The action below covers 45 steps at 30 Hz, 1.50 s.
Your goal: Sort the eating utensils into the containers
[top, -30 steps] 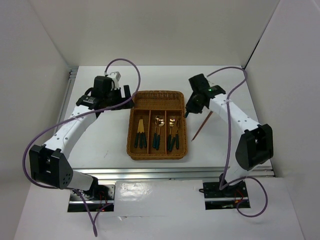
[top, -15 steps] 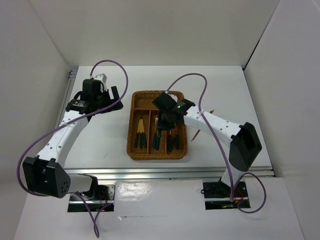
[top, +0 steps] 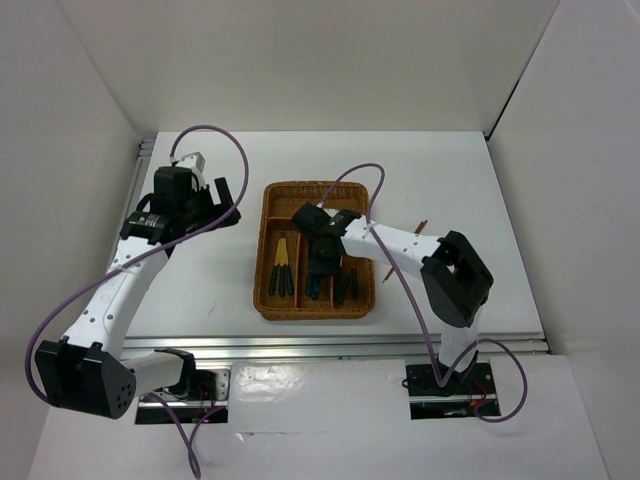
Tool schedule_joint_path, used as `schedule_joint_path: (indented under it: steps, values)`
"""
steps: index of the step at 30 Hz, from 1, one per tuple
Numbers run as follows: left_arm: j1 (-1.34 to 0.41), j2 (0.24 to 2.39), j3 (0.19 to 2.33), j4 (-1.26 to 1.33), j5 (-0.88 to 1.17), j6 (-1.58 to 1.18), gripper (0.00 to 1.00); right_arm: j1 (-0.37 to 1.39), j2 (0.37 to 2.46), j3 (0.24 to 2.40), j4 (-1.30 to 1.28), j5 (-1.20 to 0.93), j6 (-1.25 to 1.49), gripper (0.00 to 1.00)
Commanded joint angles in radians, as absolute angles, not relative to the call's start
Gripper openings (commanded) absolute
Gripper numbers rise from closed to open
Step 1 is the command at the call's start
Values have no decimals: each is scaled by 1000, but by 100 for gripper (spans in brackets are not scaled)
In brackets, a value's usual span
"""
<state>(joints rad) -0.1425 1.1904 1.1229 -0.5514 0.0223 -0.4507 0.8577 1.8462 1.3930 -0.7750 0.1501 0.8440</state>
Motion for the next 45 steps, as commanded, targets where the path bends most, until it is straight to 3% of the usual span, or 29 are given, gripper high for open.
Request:
schedule_joint_path:
  steps: [1, 4, 8, 14, 20, 25, 31, 34, 45]
  values:
    - [-137, 1166, 1111, -535, 14, -446, 97, 864, 1873, 1425, -750, 160, 844, 16]
    - [-137, 1166, 1111, -535, 14, -446, 97, 864, 1873, 1434, -764, 160, 844, 32]
    - [-137, 1177, 1120, -535, 14, -446, 97, 864, 1842, 1456, -776, 189, 830, 45]
    - [-127, 1195, 1129, -526, 35, -446, 97, 845, 1757, 1569, -819, 256, 761, 57]
    - [-127, 1235, 1149, -508, 81, -446, 98, 630, 1587, 1472, -740, 307, 681, 57]
    - [-127, 1255, 1169, -499, 101, -446, 98, 376, 1491, 1319, -678, 265, 638, 51]
    - [-127, 1293, 1190, -489, 112, -456, 98, 111, 1522, 1203, -629, 191, 591, 38]
    - [-127, 1311, 1201, -489, 112, -465, 98, 34, 1557, 1152, -577, 111, 568, 34]
    - [-127, 1350, 1201, -480, 94, -474, 98, 34, 1704, 1150, -511, 81, 546, 33]
